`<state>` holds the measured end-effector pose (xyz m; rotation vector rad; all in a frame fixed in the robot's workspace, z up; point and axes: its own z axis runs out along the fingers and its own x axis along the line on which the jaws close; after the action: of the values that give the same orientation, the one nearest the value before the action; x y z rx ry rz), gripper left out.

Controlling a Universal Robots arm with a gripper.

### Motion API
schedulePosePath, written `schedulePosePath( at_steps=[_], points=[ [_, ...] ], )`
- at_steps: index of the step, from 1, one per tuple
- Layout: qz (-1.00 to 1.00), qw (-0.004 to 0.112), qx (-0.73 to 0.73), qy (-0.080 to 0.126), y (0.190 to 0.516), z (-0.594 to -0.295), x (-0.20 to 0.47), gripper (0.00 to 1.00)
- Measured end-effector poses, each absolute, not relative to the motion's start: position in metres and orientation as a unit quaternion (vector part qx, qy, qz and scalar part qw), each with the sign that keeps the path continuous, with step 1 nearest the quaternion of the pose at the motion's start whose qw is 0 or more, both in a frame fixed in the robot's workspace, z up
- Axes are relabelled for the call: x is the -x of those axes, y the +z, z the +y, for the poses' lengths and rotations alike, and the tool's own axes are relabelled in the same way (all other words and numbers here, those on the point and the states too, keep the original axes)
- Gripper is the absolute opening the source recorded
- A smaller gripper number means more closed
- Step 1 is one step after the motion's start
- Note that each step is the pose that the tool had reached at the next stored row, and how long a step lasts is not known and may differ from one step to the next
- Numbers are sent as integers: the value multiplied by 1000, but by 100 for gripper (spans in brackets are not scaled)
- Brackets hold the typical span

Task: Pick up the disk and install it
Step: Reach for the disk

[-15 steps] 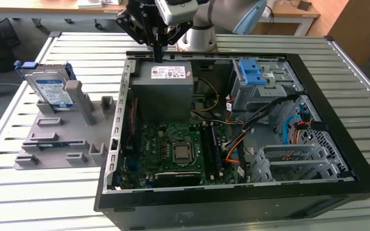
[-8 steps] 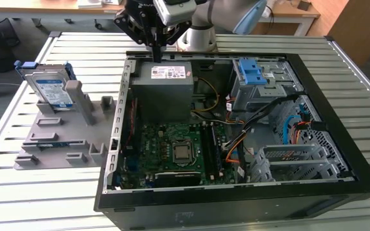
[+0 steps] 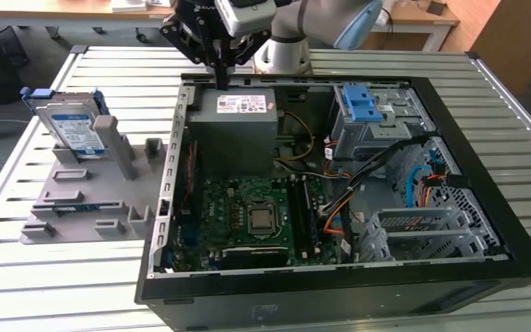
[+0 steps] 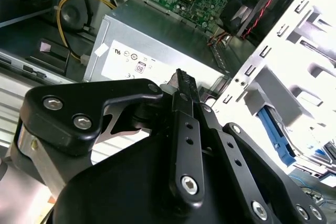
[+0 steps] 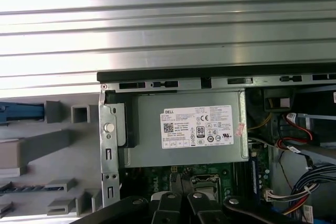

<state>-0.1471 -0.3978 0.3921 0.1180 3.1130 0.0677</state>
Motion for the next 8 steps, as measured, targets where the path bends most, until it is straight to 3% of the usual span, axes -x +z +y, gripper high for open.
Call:
schedulePosePath(
  at_steps=[8],
  points=[
    [999, 13, -38, 22, 392, -397, 155, 11]
  ],
)
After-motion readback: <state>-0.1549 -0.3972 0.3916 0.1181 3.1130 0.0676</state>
